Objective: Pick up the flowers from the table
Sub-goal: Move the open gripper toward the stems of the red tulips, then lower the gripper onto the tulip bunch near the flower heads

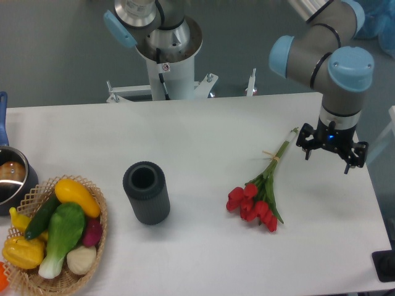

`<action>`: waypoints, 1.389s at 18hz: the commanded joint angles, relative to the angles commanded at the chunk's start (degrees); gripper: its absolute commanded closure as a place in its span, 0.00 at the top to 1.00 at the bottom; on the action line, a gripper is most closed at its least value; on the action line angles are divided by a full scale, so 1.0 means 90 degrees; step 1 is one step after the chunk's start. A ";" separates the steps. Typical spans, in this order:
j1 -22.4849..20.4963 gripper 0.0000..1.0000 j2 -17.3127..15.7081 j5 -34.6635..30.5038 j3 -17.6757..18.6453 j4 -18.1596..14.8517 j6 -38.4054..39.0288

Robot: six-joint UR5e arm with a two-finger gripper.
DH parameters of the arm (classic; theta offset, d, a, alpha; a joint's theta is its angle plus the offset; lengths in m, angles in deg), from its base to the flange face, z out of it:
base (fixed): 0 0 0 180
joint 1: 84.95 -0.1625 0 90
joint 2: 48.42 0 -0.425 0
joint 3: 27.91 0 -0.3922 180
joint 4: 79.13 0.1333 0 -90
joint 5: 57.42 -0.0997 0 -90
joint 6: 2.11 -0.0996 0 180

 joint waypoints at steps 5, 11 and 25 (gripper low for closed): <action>-0.0010 1.00 -0.0039 0.0019 0.0000 0.0000 -0.0011; -0.0078 1.00 -0.0078 0.0497 0.0428 0.0010 0.0009; 0.0262 1.00 -0.0352 0.1385 0.1660 0.0107 0.0057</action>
